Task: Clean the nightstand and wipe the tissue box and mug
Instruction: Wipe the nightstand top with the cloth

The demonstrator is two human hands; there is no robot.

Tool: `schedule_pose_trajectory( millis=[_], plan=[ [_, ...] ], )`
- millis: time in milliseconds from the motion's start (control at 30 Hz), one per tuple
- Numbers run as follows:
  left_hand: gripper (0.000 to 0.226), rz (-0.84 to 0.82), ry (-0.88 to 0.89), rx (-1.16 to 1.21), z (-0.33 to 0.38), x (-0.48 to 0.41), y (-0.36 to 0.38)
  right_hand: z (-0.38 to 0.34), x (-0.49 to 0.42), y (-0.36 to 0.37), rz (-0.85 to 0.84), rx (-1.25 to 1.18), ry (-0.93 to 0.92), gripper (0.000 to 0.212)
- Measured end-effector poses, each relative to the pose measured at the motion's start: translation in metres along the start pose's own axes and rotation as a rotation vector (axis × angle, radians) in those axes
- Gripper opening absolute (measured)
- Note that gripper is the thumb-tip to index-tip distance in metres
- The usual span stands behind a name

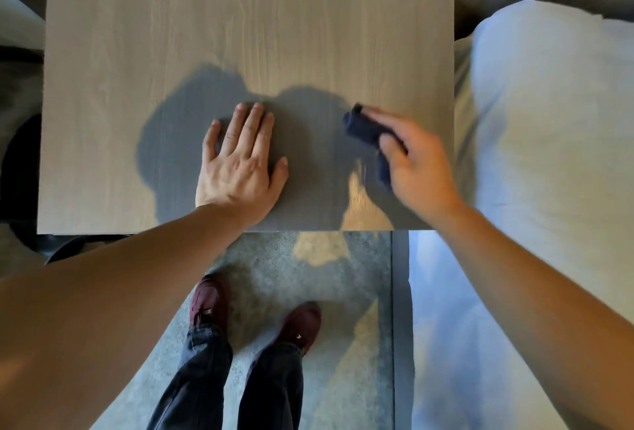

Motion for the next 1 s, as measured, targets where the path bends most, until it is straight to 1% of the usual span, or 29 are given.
schedule_pose_trajectory(
  millis=[67,167,233,333,600,733,900,1000],
  plan=[
    [0.071,-0.001,-0.003,-0.001,0.000,-0.001,-0.001,0.015,-0.041,-0.010,0.054,0.143,-0.070,0.038],
    [0.070,0.001,-0.006,-0.003,0.002,-0.002,0.000,0.040,-0.091,-0.013,0.037,0.302,-0.153,0.039],
    [0.070,0.005,-0.005,-0.009,0.001,-0.002,0.000,0.048,-0.109,-0.007,-0.018,0.406,-0.136,0.043],
    [0.070,0.006,0.001,-0.016,0.001,-0.002,0.000,0.051,-0.110,0.006,-0.069,0.575,-0.053,0.052],
    [0.070,0.009,0.001,-0.030,0.002,-0.002,-0.001,0.055,-0.077,0.018,-0.059,0.620,-0.045,0.051],
    [0.071,0.008,-0.007,-0.035,0.002,-0.002,-0.001,0.053,-0.040,0.029,-0.026,0.631,-0.050,0.050],
    [0.070,0.018,0.000,-0.030,0.003,-0.002,0.000,0.052,0.004,0.040,-0.051,0.663,-0.047,0.051],
    [0.070,0.024,-0.001,-0.024,0.002,-0.001,-0.001,0.049,0.030,0.048,-0.035,0.651,-0.051,0.049]
  ],
)
Point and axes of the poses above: each hand's wrist, its own x-axis away from the middle knuckle, its own y-axis out of the palm, z = x × y, the point moved 3 cm from there along -x, towards the middle knuckle, and after that the axes turned 11 degrees about x, right-handed, at the moved point
